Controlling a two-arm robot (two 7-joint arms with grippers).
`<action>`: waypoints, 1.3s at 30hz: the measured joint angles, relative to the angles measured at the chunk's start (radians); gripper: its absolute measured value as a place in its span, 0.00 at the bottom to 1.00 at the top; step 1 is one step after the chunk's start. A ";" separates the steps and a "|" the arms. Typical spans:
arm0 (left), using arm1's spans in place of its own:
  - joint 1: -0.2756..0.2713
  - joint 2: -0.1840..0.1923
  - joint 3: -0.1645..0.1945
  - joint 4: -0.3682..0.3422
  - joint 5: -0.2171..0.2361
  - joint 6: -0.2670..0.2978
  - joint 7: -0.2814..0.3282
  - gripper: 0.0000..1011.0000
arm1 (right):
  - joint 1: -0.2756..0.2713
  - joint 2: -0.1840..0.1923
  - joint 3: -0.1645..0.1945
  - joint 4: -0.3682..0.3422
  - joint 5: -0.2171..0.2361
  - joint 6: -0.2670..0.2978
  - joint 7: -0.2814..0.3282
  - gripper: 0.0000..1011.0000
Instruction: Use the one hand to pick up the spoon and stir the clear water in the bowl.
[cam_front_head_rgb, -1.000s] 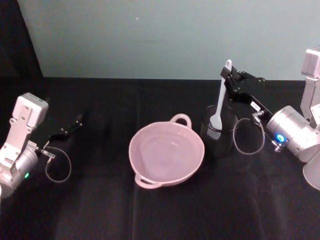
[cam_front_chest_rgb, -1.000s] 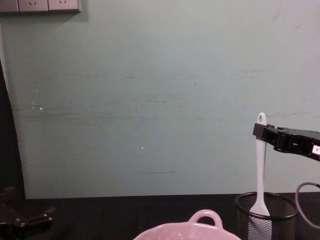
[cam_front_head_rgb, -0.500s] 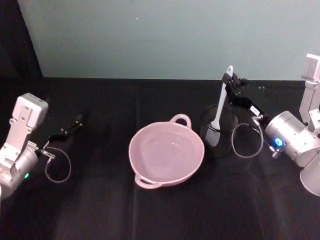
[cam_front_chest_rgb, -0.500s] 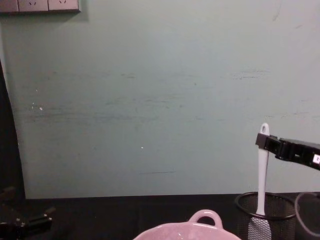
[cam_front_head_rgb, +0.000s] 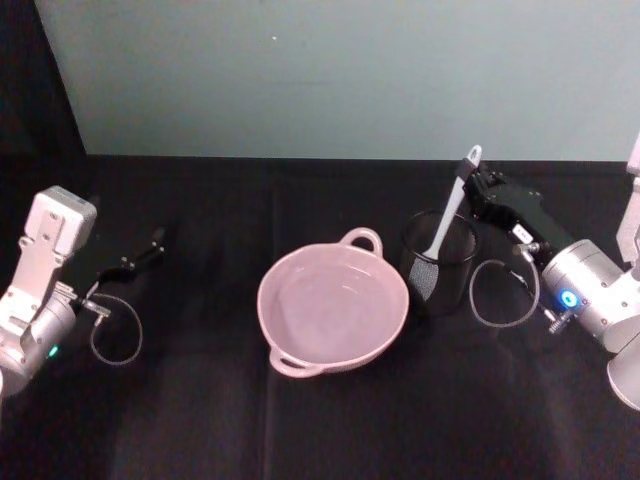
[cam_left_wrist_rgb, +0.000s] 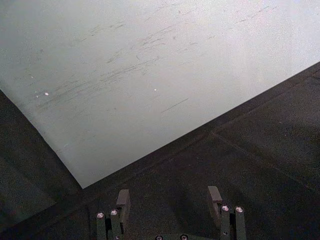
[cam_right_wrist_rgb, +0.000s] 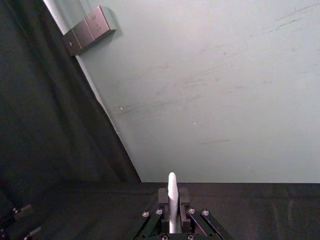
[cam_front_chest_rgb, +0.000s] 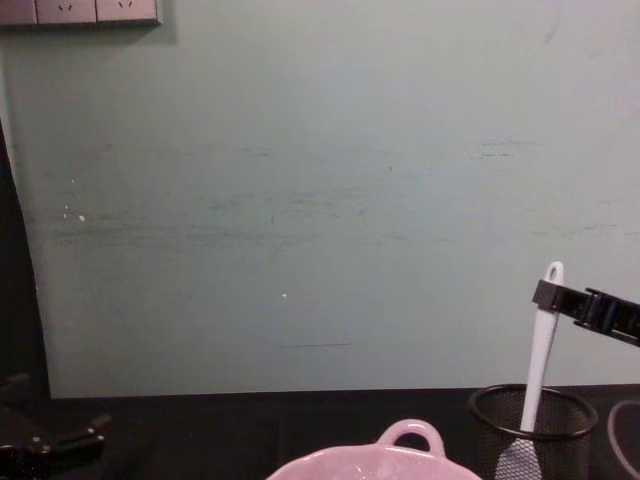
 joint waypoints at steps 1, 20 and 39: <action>0.000 0.000 0.000 0.000 0.000 0.000 0.000 1.00 | -0.002 0.001 0.002 -0.002 0.004 0.000 0.000 0.12; 0.000 0.000 0.000 0.000 0.000 0.000 0.000 1.00 | 0.012 0.009 0.005 0.055 0.113 0.004 0.015 0.12; 0.000 0.000 0.000 0.000 0.000 0.000 0.000 1.00 | -0.005 0.045 0.001 0.053 0.162 0.013 -0.025 0.48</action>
